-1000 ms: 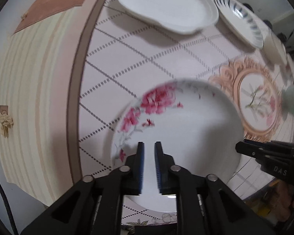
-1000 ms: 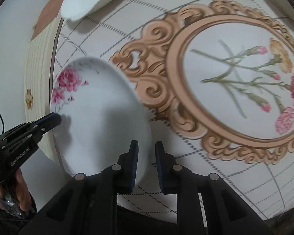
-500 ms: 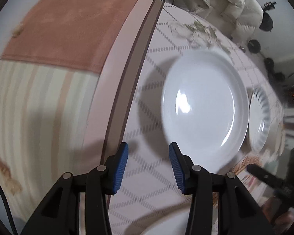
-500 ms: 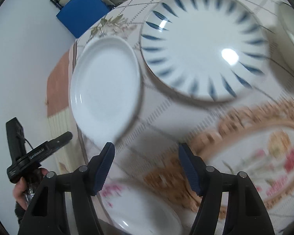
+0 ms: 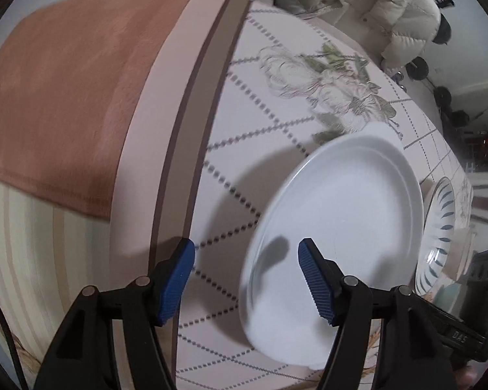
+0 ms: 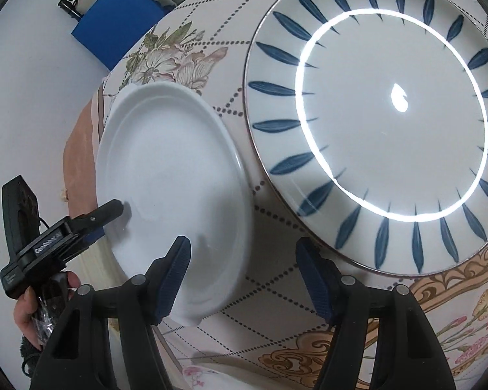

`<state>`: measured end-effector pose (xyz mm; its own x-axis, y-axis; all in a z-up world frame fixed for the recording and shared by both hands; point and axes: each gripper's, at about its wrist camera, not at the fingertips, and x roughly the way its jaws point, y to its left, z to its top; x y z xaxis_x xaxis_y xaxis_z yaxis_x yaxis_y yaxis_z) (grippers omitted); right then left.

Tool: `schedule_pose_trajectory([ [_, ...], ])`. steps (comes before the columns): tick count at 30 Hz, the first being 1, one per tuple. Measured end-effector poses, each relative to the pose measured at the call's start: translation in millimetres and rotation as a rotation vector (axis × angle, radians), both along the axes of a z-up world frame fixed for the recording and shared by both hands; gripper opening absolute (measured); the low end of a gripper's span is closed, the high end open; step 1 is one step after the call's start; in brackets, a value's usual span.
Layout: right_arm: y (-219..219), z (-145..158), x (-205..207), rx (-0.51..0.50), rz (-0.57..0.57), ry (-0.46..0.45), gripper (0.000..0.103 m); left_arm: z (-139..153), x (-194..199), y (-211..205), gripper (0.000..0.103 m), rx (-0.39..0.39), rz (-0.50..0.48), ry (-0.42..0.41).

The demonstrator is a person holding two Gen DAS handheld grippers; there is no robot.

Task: Organize plates and bowls
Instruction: 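Grasp the white eared dish rim with the left tool while the right tool holds the flowered plate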

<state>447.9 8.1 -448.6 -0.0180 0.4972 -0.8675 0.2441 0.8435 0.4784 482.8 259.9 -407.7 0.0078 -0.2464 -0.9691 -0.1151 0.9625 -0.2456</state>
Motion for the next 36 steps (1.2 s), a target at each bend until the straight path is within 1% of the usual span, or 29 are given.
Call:
schedule_pose_trajectory([
  [4,8,1,7,-0.003,0.011,0.005,0.055,-2,12,-11,0.063,0.029,-0.045,-0.006],
  [5,10,1,7,-0.007,0.016,0.003,0.051,-2,13,-15,0.060,0.038,-0.056,-0.008],
  [6,12,1,9,-0.010,0.020,0.005,0.044,-2,14,-18,0.051,0.056,-0.069,-0.012],
  [7,14,1,9,-0.012,0.027,0.007,0.037,-1,15,-22,0.035,0.079,-0.089,-0.018],
  [8,17,1,11,-0.030,0.032,0.008,0.036,0,15,-25,0.028,0.067,-0.100,-0.021],
  [9,20,1,12,-0.055,0.043,0.006,0.032,1,16,-28,0.026,0.068,-0.104,-0.017],
  [10,25,1,14,-0.082,0.057,0.003,0.025,2,15,-29,0.024,0.092,-0.114,-0.027],
  [12,25,2,13,-0.101,0.071,-0.004,0.019,4,14,-30,0.021,0.112,-0.121,-0.046],
  [16,19,4,7,-0.095,0.095,-0.008,0.017,8,3,-29,0.015,0.133,-0.125,-0.075],
  [18,21,7,1,-0.115,0.128,-0.015,0.017,10,-5,-27,0.014,0.147,-0.123,-0.081],
  [20,30,4,0,-0.117,0.156,-0.011,0.017,10,-16,-23,0.014,0.160,-0.117,-0.086],
  [27,37,2,-33,-0.097,0.231,0.013,0.017,15,-62,-7,0.013,0.154,-0.079,-0.068],
  [30,33,0,-48,-0.068,0.254,0.022,0.016,15,-80,-1,0.014,0.124,-0.067,-0.059],
  [32,28,-2,-50,-0.041,0.253,0.021,0.016,11,-84,4,0.015,0.084,-0.053,-0.038],
  [33,25,-3,-49,-0.029,0.241,0.025,0.016,6,-85,7,0.019,0.064,-0.041,-0.022],
  [34,21,-6,-48,-0.016,0.223,0.031,0.016,0,-85,11,0.030,0.032,-0.018,-0.006],
  [36,12,-9,-43,0.006,0.196,0.037,0.017,-1,-85,16,0.029,0.006,0.011,-0.023],
])
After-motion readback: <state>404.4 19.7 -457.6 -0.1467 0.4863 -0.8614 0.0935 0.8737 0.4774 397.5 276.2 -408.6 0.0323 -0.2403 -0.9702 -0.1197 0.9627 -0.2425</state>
